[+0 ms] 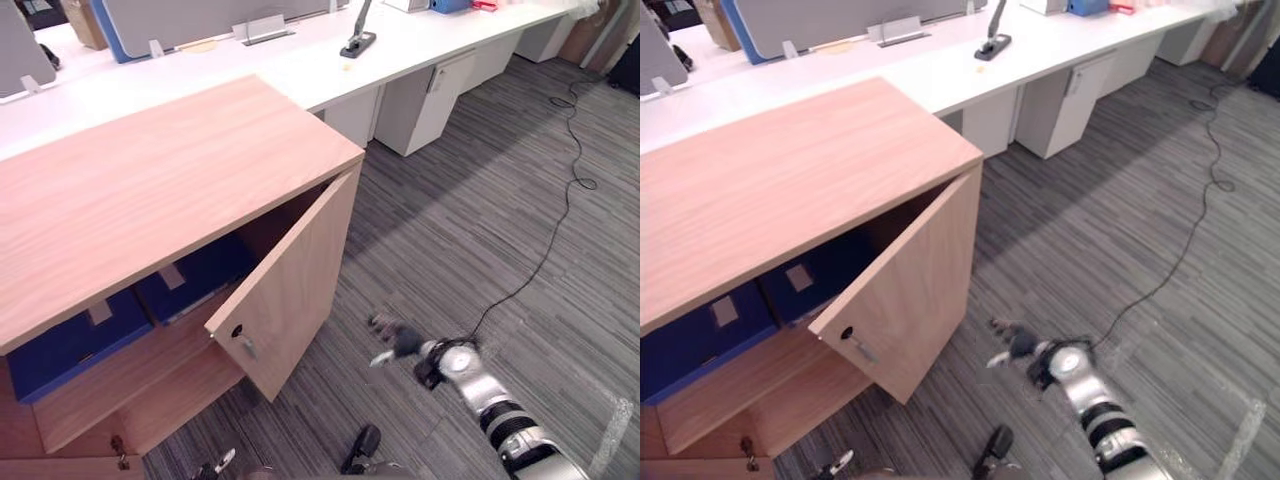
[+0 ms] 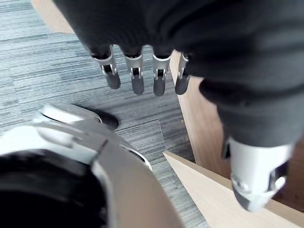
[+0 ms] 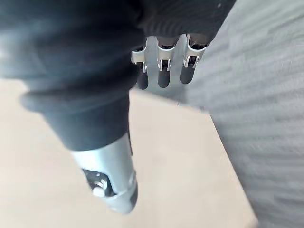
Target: Walk over to the cabinet, pick up the folder, carry it to the office cabinet, place the folder inside the office cabinet, then close the office cabinet door
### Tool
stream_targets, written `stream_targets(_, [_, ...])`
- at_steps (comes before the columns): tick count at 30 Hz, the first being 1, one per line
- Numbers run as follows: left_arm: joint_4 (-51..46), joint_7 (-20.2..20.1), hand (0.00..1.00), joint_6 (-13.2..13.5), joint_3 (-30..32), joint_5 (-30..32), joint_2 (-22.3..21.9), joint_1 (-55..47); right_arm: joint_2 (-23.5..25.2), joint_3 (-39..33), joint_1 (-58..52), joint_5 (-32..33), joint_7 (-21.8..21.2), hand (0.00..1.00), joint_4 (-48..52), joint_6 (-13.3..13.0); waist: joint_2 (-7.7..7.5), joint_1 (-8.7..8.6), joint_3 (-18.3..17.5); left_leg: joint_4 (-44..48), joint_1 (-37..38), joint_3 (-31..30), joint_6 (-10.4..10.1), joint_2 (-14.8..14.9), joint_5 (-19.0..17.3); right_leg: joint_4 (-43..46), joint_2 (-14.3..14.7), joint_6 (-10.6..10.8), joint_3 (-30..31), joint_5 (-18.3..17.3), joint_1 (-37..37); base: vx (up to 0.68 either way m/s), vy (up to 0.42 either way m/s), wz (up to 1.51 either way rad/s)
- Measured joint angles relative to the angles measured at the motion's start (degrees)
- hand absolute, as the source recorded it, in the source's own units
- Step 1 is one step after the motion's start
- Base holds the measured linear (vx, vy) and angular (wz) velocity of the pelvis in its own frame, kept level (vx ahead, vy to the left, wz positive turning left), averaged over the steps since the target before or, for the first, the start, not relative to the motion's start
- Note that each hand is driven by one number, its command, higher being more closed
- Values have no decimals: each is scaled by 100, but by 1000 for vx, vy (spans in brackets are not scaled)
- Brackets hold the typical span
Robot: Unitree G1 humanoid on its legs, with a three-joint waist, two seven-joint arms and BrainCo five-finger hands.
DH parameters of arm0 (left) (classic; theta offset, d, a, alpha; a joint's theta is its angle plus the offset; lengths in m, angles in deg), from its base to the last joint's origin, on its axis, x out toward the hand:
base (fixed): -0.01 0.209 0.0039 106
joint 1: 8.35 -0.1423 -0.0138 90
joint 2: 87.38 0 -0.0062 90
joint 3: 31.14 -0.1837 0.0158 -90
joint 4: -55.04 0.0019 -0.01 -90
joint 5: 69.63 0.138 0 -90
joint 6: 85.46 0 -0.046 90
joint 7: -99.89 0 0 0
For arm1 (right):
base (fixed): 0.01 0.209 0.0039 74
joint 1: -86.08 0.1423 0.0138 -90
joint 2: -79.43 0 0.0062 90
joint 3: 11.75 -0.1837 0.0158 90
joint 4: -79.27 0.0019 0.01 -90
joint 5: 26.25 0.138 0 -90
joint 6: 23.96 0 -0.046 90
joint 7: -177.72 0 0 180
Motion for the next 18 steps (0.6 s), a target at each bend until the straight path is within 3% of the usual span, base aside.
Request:
stream_targets(1, [1,7,0,0,9,-11,-3,-11,111,-860,-96,194,479,0,0,-9,4,-33,-5,1,5,-8,11,-28,2,22,-29,40,1,32,4,-16,115,2])
stream_targets(5, [-10,163,0,0,24,-6,-28,10,340,-2752,-553,393,1857,0,38,-27,24,-267,-28,5,44,-63,48,-106,23,26,-123,63,-41,78,62,22,104,8])
stream_targets(7, [-56,323,0,1,-11,27,-47,47,548,-3689,-837,147,2740,0,50,77,71,-392,-62,-4,114,-135,81,-167,46,30,-196,96,-107,90,170,59,124,18])
stream_targets(9, [-214,493,0,12,-100,49,-108,62,753,-4411,-1168,64,3491,0,39,186,123,-491,-114,5,125,-225,134,-283,103,118,-350,166,-156,70,205,49,136,20])
stream_targets(11, [-254,585,0,28,-129,55,-163,80,1044,-4924,-1441,322,3984,0,-84,257,149,-524,-127,-4,236,-231,168,-394,183,362,-529,262,-166,-5,238,28,130,13])
stream_targets(15, [-253,615,0,34,68,54,-275,60,1717,-5258,-1696,1508,4106,0,-739,146,128,-528,-160,-113,518,-17,210,-554,228,852,-867,427,-121,-243,259,-16,95,2])
stream_targets(18, [-343,612,0,44,170,66,-355,71,2292,-5226,-1711,2878,3826,0,-1465,61,125,-468,-168,-208,497,254,454,-650,148,1157,-1152,469,-164,-282,128,-98,39,13])
